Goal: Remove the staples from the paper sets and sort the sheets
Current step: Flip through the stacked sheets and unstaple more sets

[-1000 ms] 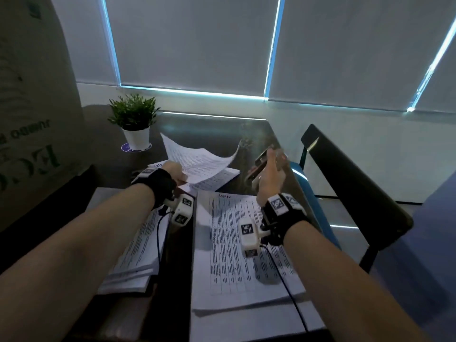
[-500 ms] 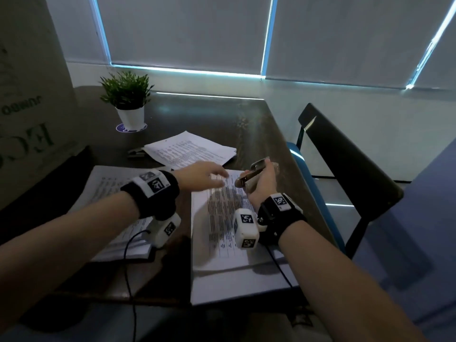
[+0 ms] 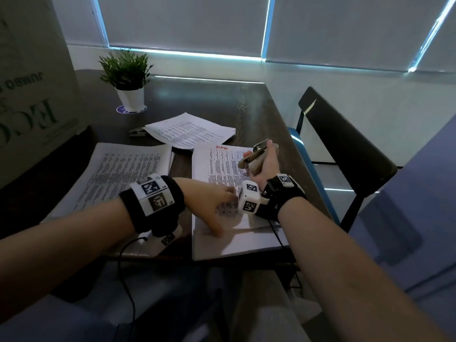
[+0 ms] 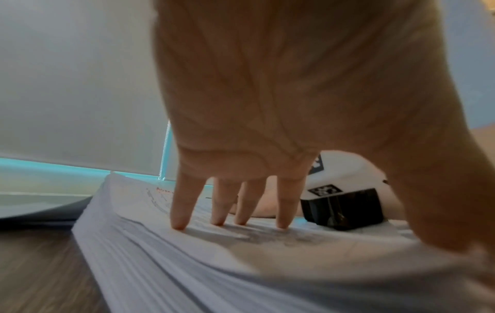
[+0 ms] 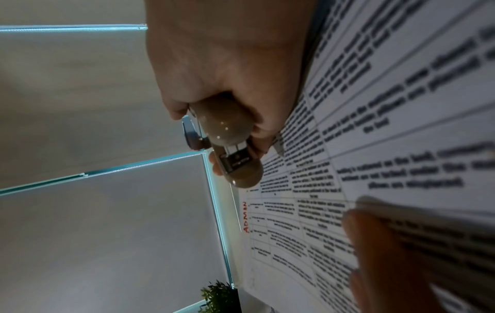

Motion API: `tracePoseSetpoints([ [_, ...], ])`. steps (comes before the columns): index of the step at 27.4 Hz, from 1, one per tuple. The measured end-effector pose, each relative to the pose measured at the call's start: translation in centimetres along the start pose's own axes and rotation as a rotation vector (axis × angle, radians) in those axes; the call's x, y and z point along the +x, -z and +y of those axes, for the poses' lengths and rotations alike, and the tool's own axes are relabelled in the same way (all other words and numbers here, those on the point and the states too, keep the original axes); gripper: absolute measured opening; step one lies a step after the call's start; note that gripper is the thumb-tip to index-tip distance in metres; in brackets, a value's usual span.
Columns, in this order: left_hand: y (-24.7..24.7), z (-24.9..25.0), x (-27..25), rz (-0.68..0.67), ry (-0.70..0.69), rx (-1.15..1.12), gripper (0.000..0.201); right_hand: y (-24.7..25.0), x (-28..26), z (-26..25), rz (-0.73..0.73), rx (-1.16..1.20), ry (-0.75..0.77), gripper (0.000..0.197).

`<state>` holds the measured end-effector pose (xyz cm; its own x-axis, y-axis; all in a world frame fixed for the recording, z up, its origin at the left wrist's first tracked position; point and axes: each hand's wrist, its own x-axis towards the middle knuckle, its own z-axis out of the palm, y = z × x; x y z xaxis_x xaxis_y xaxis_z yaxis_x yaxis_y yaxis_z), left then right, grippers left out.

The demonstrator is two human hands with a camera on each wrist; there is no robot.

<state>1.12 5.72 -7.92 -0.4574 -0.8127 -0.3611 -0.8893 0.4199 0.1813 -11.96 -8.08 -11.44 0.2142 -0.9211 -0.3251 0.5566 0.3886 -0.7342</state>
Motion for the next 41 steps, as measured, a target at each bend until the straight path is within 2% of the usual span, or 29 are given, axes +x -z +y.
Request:
tracePoseSetpoints([
  [3,0.7,-0.1,-0.5,-0.015,0.006,-0.061,0.073,0.3,0.4,0.2,-0.008,0.035,-0.032,0.059],
  [6,1.6,-0.2,-1.0,0.060,0.031,-0.046,0.051,0.4,0.4,0.1,-0.024,0.083,-0.046,0.057],
  [9,2.1,-1.1,-1.8,0.267,0.132,-0.073,0.047,0.7,0.5,0.0,-0.040,0.161,-0.073,0.054],
  [11,1.8,-2.3,-2.0,0.445,0.323,-0.154,0.057,1.0,0.5,-0.2,-0.050,0.233,-0.102,0.052],
  [12,1.3,-2.7,-1.7,0.467,0.426,-0.262,0.061,1.1,0.4,-0.4,-0.056,0.250,-0.112,0.051],
  [13,0.8,-2.6,-1.4,0.481,0.493,-0.474,0.060,1.2,0.4,-0.3,-0.052,0.260,-0.121,0.050],
  [15,0.2,-3.1,0.2,0.539,0.544,-1.081,0.045,1.3,0.5,-0.2,-0.042,0.279,-0.136,0.051],
  [16,0.2,-3.5,0.8,0.612,0.562,-1.323,0.048,1.3,0.6,-0.2,-0.044,0.284,-0.156,0.052],
  [17,0.3,-4.3,1.5,0.684,0.581,-1.457,0.062,1.1,0.5,-0.3,-0.049,0.275,-0.176,0.050],
  [18,0.5,-4.6,2.0,0.704,0.610,-1.489,0.074,0.8,0.4,-0.6,-0.061,0.259,-0.195,0.045],
  [19,0.7,-4.9,2.5,0.722,0.611,-1.494,0.072,0.4,0.3,-1.1,-0.058,0.237,-0.206,0.038],
  [20,1.3,-4.6,2.6,0.767,0.602,-1.453,0.056,0.0,-0.3,-1.8,-0.064,0.205,-0.194,0.031],
  [21,2.1,-4.1,2.3,0.806,0.559,-1.402,0.035,-0.4,-0.7,-2.8,-0.052,0.113,-0.139,0.027],
  [22,3.1,-3.7,1.8,0.854,0.501,-1.345,0.025,-0.5,-0.8,-4.4,-0.027,-0.007,-0.041,0.026],
  [24,5.7,-3.1,0.9,1.047,0.368,-1.242,0.025,-0.8,-1.5,-8.1,-0.040,-0.281,0.194,0.037],
  [26,8.2,-2.7,0.1,1.274,0.235,-1.140,0.027,-1.6,-2.6,-11.3,-0.232,-0.391,0.284,0.045],
  [28,10.0,-2.0,-0.1,1.423,0.122,-1.059,0.021,-2.8,-4.0,-13.1,-0.395,-0.412,0.342,0.035],
  [29,10.4,-1.8,0.3,1.494,0.088,-1.046,0.019,-3.3,-4.3,-13.4,-0.408,-0.432,0.398,0.036],
  [31,9.9,-1.4,1.3,1.633,0.092,-1.052,0.017,-3.3,-4.5,-12.5,-0.385,-0.446,0.468,0.053],
  [33,7.7,-1.5,2.8,1.627,0.183,-1.068,0.015,-1.8,-4.0,-10.2,-0.321,-0.463,0.427,0.064],
  [35,5.8,-1.5,4.0,1.525,0.264,-1.066,0.014,-0.3,-3.6,-8.4,-0.214,-0.520,0.372,0.055],
  [36,5.6,-1.4,4.3,1.500,0.278,-1.045,0.014,0.0,-3.7,-8.1,-0.143,-0.512,0.419,0.049],
  [37,5.9,-1.5,4.5,1.495,0.290,-1.005,0.014,-0.2,-3.9,-8.5,-0.054,-0.488,0.546,0.045],
  [39,7.7,-1.7,4.7,1.496,0.275,-0.909,0.012,-1.9,-4.7,-10.9,0.119,-0.475,0.945,0.040],
  [40,8.6,-1.7,4.7,1.479,0.252,-0.871,0.013,-3.2,-5.3,-12.5,0.139,-0.468,1.093,0.037],
  [41,9.5,-1.6,4.8,1.454,0.228,-0.823,0.013,-4.7,-6.0,-14.2,0.119,-0.435,1.171,0.034],
])
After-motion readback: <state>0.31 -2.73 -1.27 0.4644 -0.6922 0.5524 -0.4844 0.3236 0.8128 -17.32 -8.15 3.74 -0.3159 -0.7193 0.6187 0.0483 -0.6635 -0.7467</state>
